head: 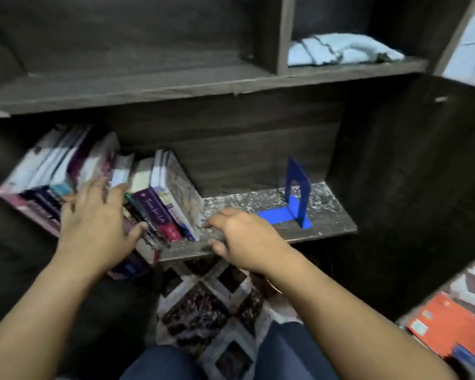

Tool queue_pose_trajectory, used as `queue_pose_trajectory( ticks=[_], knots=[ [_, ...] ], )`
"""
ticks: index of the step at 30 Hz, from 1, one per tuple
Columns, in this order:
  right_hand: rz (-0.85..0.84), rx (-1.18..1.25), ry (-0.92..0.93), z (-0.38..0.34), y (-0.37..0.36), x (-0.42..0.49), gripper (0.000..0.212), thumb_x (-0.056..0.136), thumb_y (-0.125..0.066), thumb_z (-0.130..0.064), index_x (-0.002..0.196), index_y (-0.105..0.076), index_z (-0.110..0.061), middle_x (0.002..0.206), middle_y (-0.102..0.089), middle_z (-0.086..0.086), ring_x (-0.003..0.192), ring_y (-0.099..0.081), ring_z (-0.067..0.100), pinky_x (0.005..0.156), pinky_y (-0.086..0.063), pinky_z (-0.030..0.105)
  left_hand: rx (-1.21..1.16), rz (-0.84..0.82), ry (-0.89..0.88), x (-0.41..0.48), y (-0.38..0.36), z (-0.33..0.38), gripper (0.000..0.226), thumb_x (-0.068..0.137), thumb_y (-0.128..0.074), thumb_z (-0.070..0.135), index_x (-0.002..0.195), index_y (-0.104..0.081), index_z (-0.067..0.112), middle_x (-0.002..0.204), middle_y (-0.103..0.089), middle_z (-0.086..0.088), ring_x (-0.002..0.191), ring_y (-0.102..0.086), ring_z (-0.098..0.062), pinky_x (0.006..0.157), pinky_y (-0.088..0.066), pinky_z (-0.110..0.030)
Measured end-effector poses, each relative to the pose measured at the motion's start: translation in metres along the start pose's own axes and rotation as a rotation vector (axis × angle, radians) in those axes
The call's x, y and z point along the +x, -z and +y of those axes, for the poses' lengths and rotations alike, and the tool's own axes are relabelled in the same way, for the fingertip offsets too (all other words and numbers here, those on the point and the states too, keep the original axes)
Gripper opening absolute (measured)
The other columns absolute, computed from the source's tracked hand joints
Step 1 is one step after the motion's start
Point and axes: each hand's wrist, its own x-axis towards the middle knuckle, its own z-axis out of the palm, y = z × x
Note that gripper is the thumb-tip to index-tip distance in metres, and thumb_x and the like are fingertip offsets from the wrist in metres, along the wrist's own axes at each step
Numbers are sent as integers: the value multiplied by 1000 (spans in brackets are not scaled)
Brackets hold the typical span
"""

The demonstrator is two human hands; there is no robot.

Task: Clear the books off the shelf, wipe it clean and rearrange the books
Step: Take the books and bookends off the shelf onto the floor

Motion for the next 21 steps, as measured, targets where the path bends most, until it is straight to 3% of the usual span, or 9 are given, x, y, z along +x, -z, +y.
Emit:
queue_pose_trajectory(
  ticks=[5,8,12,17,21],
  knots=[
    [25,-72,89,-32,-18,76,48,87,-62,-31,130,-51,-14,132,-49,9,122,-48,30,97,-46,42,67,22,36,5,-6,-12,92,66,-80,45,142,-41,11,151,-33,-17,141,-26,-31,102,-23,-55],
    [11,-128,102,-40,-25,109,64,90,-58,-25,147,-32,-14,156,-27,7,140,-31,25,109,-35,42,104,58,38,7,-6,-14,96,64,-80,42,143,-39,8,154,-26,-18,143,-21,-31,102,-20,-58],
    [-79,-221,94,-41,-32,133,77,94,-54,-15,155,-7,-16,163,-3,3,149,-9,21,119,-16,38,89,209,44,11,2,-20,90,67,-79,38,142,-40,5,154,-25,-21,143,-17,-38,104,-14,-58],
    [-15,-185,76,-41,-37,141,71,91,-53,-10,152,-18,-17,161,-14,4,143,-26,24,116,-24,37,5,304,109,26,-1,-41,54,73,-74,27,115,-58,-5,131,-49,-27,122,-44,-42,98,-32,-53],
    [47,-262,77,-44,-42,143,69,87,-60,-15,147,-27,-21,153,-24,4,124,-49,29,100,-42,43,26,354,127,26,-12,-41,40,77,-64,29,104,-62,-2,128,-53,-22,117,-47,-38,97,-30,-47]
  ],
)
